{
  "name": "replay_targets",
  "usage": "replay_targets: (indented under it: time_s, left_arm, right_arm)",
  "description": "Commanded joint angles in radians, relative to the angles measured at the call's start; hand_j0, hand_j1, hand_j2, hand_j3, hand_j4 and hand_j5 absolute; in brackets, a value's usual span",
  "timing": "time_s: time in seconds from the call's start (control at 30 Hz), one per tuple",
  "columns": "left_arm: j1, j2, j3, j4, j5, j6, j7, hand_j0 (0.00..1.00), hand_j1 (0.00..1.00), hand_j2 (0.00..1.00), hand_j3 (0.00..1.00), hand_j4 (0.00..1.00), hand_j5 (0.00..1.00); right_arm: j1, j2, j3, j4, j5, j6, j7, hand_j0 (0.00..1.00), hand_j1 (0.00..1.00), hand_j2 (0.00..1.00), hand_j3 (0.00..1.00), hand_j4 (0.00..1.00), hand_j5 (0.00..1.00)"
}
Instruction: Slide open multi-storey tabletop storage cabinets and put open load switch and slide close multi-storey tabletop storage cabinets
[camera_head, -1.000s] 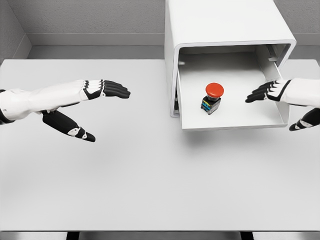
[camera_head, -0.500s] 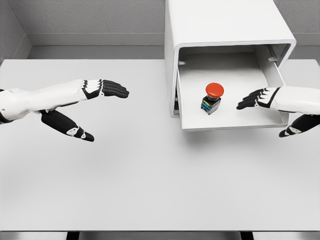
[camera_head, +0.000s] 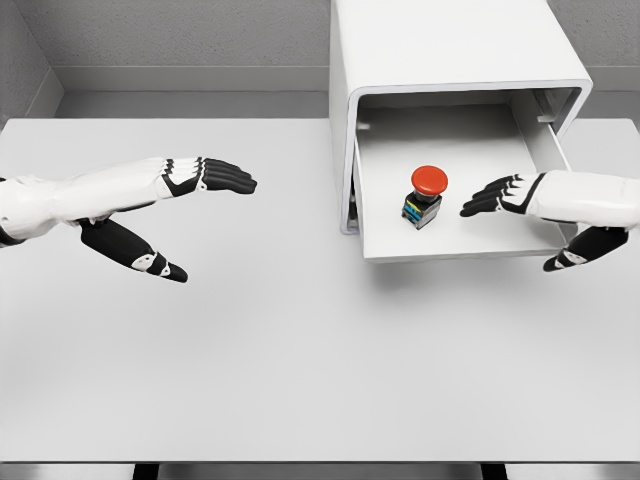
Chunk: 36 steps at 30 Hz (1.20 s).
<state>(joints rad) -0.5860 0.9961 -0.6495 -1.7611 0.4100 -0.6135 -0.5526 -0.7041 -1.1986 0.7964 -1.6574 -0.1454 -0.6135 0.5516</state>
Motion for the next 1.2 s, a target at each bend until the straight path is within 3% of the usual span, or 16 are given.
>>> replay_targets:
  time_s: [0.0,0.6,1.17]
  left_arm:
    - [0.0,0.001,0.001,0.0,0.007,0.003,0.0,1.0,1.0,1.0,1.0,1.0,1.0]
    - [0.002,-0.001,-0.002,0.002,0.007,0.003,0.0,1.0,1.0,1.0,1.0,1.0,1.0]
    - [0.002,-0.002,-0.001,0.005,0.007,0.003,0.0,1.0,1.0,1.0,1.0,1.0,1.0]
  right_arm:
    - [0.0,0.008,-0.005,0.004,0.003,0.003,-0.001,1.0,1.0,1.0,1.0,1.0,1.0]
    - [-0.035,0.074,-0.006,0.08,0.078,0.003,-0.001,1.0,1.0,1.0,1.0,1.0,1.0]
    - [-0.107,0.192,-0.005,0.232,0.145,0.003,0.008,1.0,1.0,1.0,1.0,1.0,1.0]
